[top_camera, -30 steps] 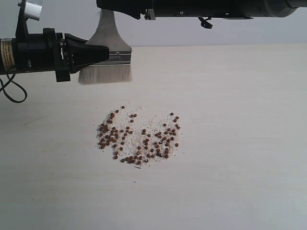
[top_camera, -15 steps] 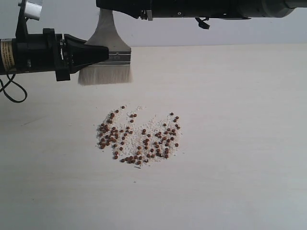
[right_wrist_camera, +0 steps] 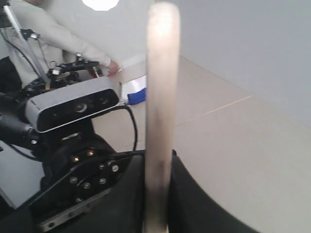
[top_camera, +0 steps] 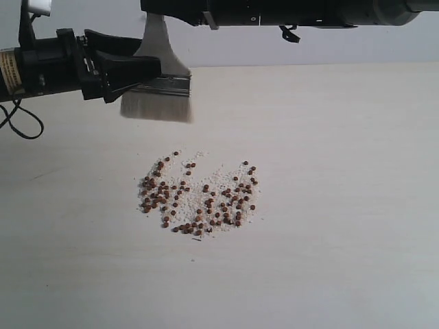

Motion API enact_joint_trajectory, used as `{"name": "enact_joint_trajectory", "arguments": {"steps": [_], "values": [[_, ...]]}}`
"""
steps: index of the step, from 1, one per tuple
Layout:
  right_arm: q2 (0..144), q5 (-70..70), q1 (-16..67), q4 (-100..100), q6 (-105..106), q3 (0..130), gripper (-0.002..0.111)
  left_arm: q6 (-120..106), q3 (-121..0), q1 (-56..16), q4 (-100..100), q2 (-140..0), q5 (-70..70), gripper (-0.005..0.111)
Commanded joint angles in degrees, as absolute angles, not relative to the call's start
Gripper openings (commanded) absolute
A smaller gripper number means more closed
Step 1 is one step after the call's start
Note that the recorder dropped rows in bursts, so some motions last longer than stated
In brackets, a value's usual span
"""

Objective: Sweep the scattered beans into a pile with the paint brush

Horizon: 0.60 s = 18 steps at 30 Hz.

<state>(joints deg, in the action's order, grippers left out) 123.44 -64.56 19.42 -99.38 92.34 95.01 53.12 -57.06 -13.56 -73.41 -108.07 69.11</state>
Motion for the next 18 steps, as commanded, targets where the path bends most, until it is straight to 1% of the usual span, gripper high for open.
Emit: {"name": "enact_joint_trajectory", "arguments": {"steps": [1,3,5,7,9,11,14,15,17,18], "values": [[122.5,-56.8,19.4,-99.9,93.7,95.2,0.0,52.6,-57.5,-13.6,-71.1,-107.9,70.0,0.101],[121.9,-51.1,19.4,-99.9,95.8,95.2,0.0,52.5,-57.5,-13.6,-71.1,-107.9,70.0,0.101],[121.0,-42.7,19.4,-98.7,97.1,95.2,0.0,52.5,-57.5,-13.6,-71.1,-107.9,70.0,0.101],[119.7,-31.8,19.4,-92.8,97.4,95.2,0.0,52.3,-57.5,-13.1,-71.3,-107.9,70.0,0.1],[118.5,-23.3,19.4,-86.8,96.7,95.2,0.0,52.3,-57.5,-12.2,-71.3,-107.9,70.0,0.095],[117.1,-17.3,19.4,-80.4,93.8,95.2,0.0,52.3,-57.5,-11.2,-70.9,-107.9,70.0,0.085],[115.1,-11.8,19.4,-73.6,88.7,95.2,0.0,52.3,-57.5,-9.3,-69.9,-107.9,70.0,0.058],[114.3,-10.7,19.4,-71.8,87.6,95.2,0.0,52.3,-57.5,-8.7,-70.3,-107.9,70.0,0.046],[112.9,-8.4,19.4,-68.4,84.9,95.1,0.0,53.3,-57.5,-7.7,-71.6,-107.9,70.0,0.014],[112.2,-6.9,19.4,-67.6,83.8,94.7,0.0,53.8,-57.5,-7.2,-72.5,-107.9,70.0,0.001]]}}
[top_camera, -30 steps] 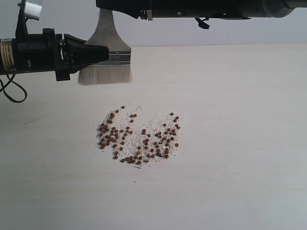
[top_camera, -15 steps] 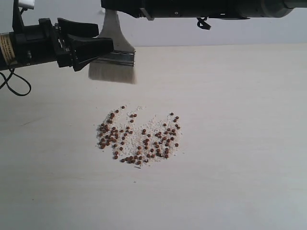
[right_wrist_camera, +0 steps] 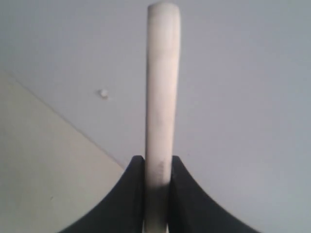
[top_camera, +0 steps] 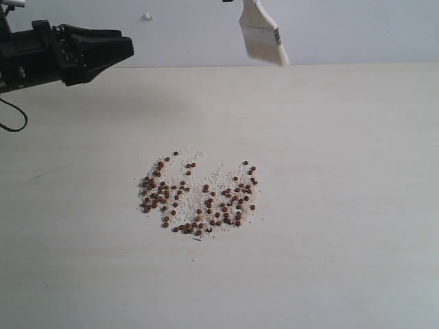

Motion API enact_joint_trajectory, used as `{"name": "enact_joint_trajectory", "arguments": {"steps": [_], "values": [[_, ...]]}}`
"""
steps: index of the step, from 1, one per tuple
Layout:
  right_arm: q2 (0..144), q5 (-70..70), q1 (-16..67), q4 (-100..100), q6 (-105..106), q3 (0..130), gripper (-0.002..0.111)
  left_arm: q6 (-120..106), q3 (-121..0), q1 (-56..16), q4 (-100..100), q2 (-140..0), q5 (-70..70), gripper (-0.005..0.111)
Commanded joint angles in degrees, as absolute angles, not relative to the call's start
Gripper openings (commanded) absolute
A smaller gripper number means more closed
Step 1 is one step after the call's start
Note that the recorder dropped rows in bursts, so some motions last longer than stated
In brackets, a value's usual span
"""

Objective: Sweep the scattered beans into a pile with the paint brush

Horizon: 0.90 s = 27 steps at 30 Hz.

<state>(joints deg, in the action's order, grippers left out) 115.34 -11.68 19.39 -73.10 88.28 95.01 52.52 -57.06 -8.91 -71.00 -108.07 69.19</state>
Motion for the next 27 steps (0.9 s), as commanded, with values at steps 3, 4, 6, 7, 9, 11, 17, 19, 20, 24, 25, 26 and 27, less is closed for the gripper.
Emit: {"name": "enact_joint_trajectory", "arguments": {"steps": [3,4,6,7,9,11,17,19,20,24,25,26,27], "values": [[109.7,-2.8,19.4,-66.7,83.1,92.8,0.0,54.1,-57.4,-6.4,-73.3,-107.5,70.0,0.0],[108.7,-1.2,19.4,-66.5,83.3,91.7,0.0,54.1,-56.7,-6.3,-71.7,-107.0,70.0,0.0],[106.5,1.5,19.4,-66.4,83.7,89.3,0.0,53.9,-54.6,-6.3,-67.3,-105.2,66.9,0.0],[105.4,3.0,19.4,-66.4,84.2,88.0,0.0,53.0,-53.0,-6.3,-64.6,-103.8,65.2,0.0],[103.2,5.9,19.4,-66.4,84.6,85.5,0.0,48.7,-49.8,-6.3,-59.7,-100.4,59.9,0.0],[100.8,8.4,19.5,-66.6,85.6,82.8,0.0,44.0,-45.7,-6.3,-52.8,-95.2,52.6,0.0],[94.4,23.1,24.6,-70.9,95.3,77.4,0.0,29.2,-33.7,-6.3,-32.3,-76.3,39.8,0.0],[92.4,27.4,28.8,-75.5,102.4,76.9,0.0,23.5,-26.7,-6.3,-23.7,-65.2,38.5,0.0],[91.9,28.9,30.0,-77.4,105.0,76.9,0.0,22.0,-24.3,-6.3,-22.0,-62.3,38.3,0.0],[89.9,34.5,35.5,-88.2,113.5,76.9,0.0,19.5,-13.8,-6.3,-18.5,-45.3,33.5,0.0],[89.6,35.9,36.4,-90.6,115.4,76.9,0.0,19.5,-12.3,-6.3,-17.8,-42.4,32.2,0.0],[89.3,37.2,37.3,-91.9,116.1,76.5,0.0,19.3,-11.1,-6.3,-16.8,-40.2,31.4,0.0],[87.5,39.5,39.2,-91.8,116.2,74.4,0.0,17.9,-8.6,-6.3,-14.0,-35.0,29.7,0.0]]}}
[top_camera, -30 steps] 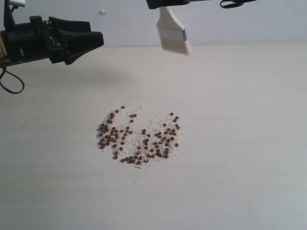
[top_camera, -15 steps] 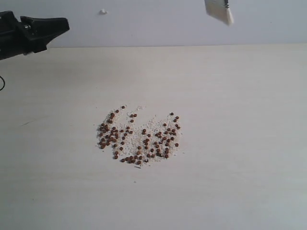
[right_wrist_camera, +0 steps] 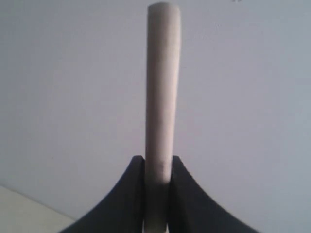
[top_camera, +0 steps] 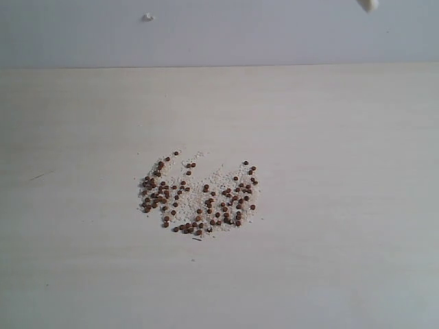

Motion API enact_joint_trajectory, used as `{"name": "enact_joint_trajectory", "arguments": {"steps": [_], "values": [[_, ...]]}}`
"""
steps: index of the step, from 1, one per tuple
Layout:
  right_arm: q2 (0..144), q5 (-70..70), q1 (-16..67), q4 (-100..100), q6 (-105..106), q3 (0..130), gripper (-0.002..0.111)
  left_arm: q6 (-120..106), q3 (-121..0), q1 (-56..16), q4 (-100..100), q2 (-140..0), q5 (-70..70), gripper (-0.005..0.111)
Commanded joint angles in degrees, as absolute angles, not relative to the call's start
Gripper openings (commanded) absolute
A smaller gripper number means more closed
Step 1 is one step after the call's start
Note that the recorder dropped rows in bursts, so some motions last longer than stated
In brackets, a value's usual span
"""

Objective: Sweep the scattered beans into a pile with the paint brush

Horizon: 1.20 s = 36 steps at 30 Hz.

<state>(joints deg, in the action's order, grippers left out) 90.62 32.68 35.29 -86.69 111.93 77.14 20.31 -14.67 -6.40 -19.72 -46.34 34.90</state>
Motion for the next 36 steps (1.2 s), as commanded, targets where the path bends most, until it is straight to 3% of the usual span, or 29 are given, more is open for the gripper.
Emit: {"name": "enact_joint_trajectory", "arguments": {"steps": [1,8,17,36], "values": [[86.7,40.5,40.0,-91.0,116.2,73.1,0.0,17.4,-8.0,-6.3,-13.3,-33.1,28.5,0.0],[72.6,43.7,44.3,-85.6,108.1,54.9,0.0,20.7,-3.3,-6.3,-11.7,-16.1,14.3,0.0],[60.0,44.6,44.3,-80.9,92.6,38.9,0.0,22.1,-1.4,-6.3,-11.7,-6.4,-3.6,0.0],[59.4,23.7,44.3,-63.1,90.4,35.2,0.0,22.7,-1.4,-6.3,-11.5,-5.9,-5.0,0.0]]}}
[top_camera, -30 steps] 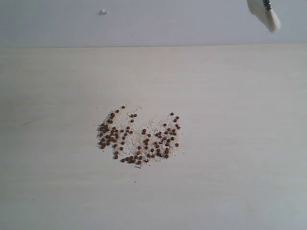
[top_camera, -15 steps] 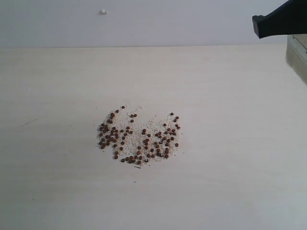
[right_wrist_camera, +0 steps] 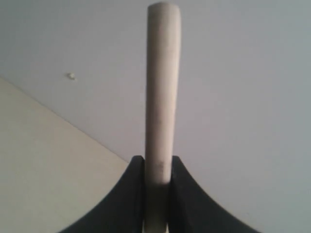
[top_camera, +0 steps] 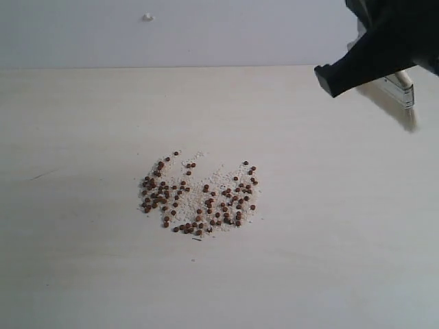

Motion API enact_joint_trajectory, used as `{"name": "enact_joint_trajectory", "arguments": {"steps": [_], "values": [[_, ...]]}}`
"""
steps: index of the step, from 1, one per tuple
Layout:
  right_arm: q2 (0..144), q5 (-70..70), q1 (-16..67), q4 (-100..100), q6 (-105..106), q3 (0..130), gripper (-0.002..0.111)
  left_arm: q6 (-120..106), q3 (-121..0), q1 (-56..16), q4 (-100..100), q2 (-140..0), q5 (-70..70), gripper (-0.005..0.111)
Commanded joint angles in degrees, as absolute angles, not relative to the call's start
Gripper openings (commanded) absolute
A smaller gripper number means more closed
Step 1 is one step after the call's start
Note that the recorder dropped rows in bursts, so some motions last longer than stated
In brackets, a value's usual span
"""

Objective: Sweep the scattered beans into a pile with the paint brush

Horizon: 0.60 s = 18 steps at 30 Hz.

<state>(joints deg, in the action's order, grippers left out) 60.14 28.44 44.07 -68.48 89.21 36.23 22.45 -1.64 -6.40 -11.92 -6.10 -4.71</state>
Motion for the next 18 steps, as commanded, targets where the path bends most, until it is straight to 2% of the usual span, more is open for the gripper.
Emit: {"name": "enact_joint_trajectory", "arguments": {"steps": [1,7,10,14,18], "values": [[59.2,22.3,44.3,-62.1,90.4,34.8,0.0,22.7,-1.4,-6.3,-11.5,-5.9,-5.0,0.0],[60.0,20.0,44.2,-54.9,90.0,33.4,0.0,22.7,-1.4,-6.3,-11.5,-5.9,-5.0,0.0],[60.4,25.8,41.7,-42.1,72.5,33.4,0.0,22.7,-1.4,-6.3,-11.5,-5.9,-5.0,0.0],[62.1,30.0,34.5,-15.9,38.9,33.4,0.0,22.7,-1.4,-6.3,-11.5,-5.9,-5.0,0.0],[65.4,30.1,27.0,2.2,20.6,33.7,0.0,22.7,-1.4,-6.3,-11.5,-5.9,-5.0,0.0]]}}
